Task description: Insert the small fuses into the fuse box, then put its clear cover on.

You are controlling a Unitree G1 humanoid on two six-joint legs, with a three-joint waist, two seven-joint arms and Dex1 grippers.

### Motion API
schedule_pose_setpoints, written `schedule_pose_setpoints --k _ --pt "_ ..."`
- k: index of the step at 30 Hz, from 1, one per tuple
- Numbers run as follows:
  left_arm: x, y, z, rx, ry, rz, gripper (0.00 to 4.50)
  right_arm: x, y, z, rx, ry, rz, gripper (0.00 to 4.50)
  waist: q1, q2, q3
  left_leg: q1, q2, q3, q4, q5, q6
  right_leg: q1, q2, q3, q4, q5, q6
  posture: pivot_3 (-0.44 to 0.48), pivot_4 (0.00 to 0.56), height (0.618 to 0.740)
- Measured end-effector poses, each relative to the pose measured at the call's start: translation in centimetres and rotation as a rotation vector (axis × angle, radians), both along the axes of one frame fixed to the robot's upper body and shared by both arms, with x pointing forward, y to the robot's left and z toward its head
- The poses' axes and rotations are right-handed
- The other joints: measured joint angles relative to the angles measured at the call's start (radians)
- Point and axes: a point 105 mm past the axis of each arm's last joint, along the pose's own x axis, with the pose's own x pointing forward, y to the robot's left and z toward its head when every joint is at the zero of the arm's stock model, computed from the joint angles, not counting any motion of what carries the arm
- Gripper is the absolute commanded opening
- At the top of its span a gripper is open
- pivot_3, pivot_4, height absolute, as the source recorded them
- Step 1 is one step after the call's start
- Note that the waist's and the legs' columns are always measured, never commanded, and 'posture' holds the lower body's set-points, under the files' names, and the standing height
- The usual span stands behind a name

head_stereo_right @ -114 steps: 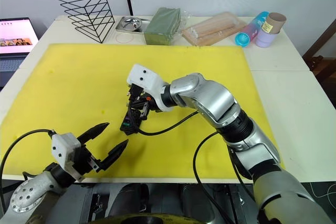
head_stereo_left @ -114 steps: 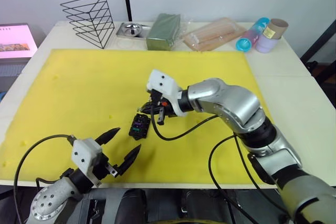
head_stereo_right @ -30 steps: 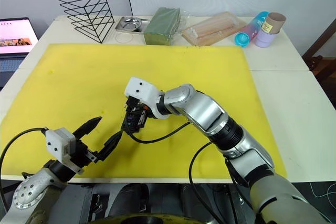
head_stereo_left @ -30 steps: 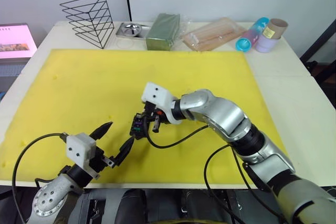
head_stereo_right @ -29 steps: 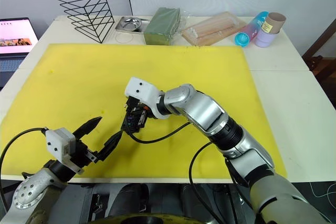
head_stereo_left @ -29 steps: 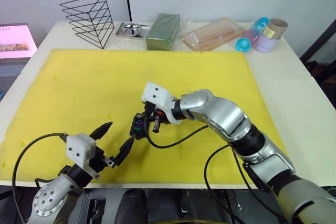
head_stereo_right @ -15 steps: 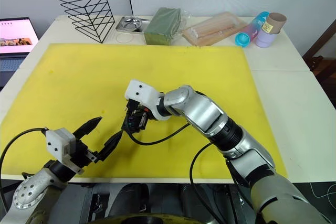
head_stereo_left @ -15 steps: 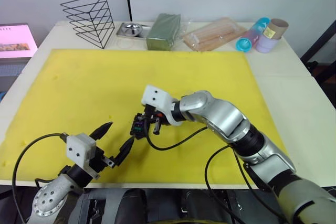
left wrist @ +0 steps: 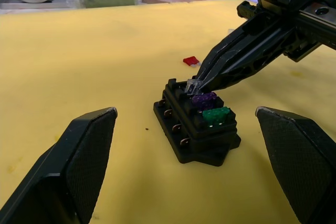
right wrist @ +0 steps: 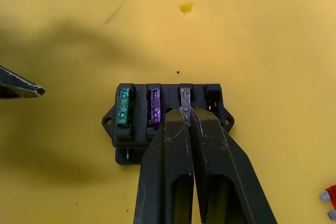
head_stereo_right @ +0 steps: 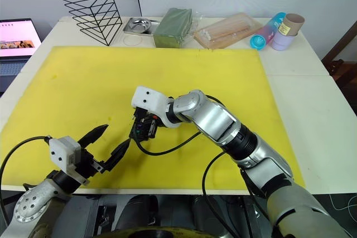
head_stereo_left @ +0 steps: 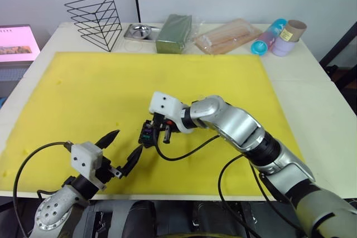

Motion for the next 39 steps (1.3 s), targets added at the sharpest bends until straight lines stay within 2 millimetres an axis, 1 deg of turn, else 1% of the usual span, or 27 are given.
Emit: schedule_pose_setpoints --k 4,12,18,26,32,34,37,39 --pt "0.0 0.0 0.0 -0.001 0.0 0.0 4.5 0.3 -0.2 -0.3 -0.007 0.011 -0.016 0.51 0.0 0.0 0.0 0.0 0.0 0.0 0.0 0.0 0.0 0.0 0.0 0.0 0.0 0.0 0.0 0.0 0.15 0.74" --pt "0.1 0.0 0.1 0.0 -0.003 -0.001 4.5 0.2 0.1 -0.3 0.0 0.013 -0.011 0.51 0.0 0.0 0.0 0.0 0.0 0.0 0.0 0.0 0.0 0.0 0.0 0.0 0.0 0.0 0.0 0.0 0.15 0.74" --pt "0.1 0.0 0.1 0.0 -0.003 -0.001 4.5 0.5 0.0 0.5 0.042 -0.011 -0.01 0.51 0.0 0.0 0.0 0.0 0.0 0.0 0.0 0.0 0.0 0.0 0.0 0.0 0.0 0.0 0.0 0.0 0.15 0.74" --pt "0.1 0.0 0.0 0.001 -0.003 -0.001 4.5 0.4 0.0 0.7 0.049 -0.008 0.002 0.51 0.0 0.0 0.0 0.0 0.0 0.0 0.0 0.0 0.0 0.0 0.0 0.0 0.0 0.0 0.0 0.0 0.15 0.74" --pt "0.0 0.0 0.0 0.001 0.001 0.0 4.5 0.5 -0.2 1.4 0.085 0.006 -0.003 0.51 0.0 0.0 0.0 0.0 0.0 0.0 0.0 0.0 0.0 0.0 0.0 0.0 0.0 0.0 0.0 0.0 0.15 0.74" --pt "0.0 0.0 -0.1 0.001 0.001 0.0 4.5 0.3 0.0 1.5 0.1 0.027 -0.003 0.1 0.0 0.0 0.0 0.0 0.0 0.0 0.0 0.0 0.0 0.0 0.0 0.0 0.0 0.0 0.0 0.0 0.15 0.74" --pt "0.0 0.0 -0.1 0.004 0.003 0.001 4.5 0.4 0.4 2.1 0.151 0.047 -0.019 0.03 -0.001 0.0 0.0 0.0 0.0 0.0 0.0 0.0 0.0 0.0 0.0 0.0 0.0 0.0 0.0 0.0 0.15 0.74" --pt "0.0 0.0 -0.1 0.006 0.004 0.002 4.5 0.4 0.6 2.1 0.159 0.052 -0.021 0.03 -0.001 0.0 0.0 0.0 0.0 0.0 0.0 0.0 0.0 0.0 0.0 0.0 0.0 0.0 0.0 0.0 0.15 0.74"
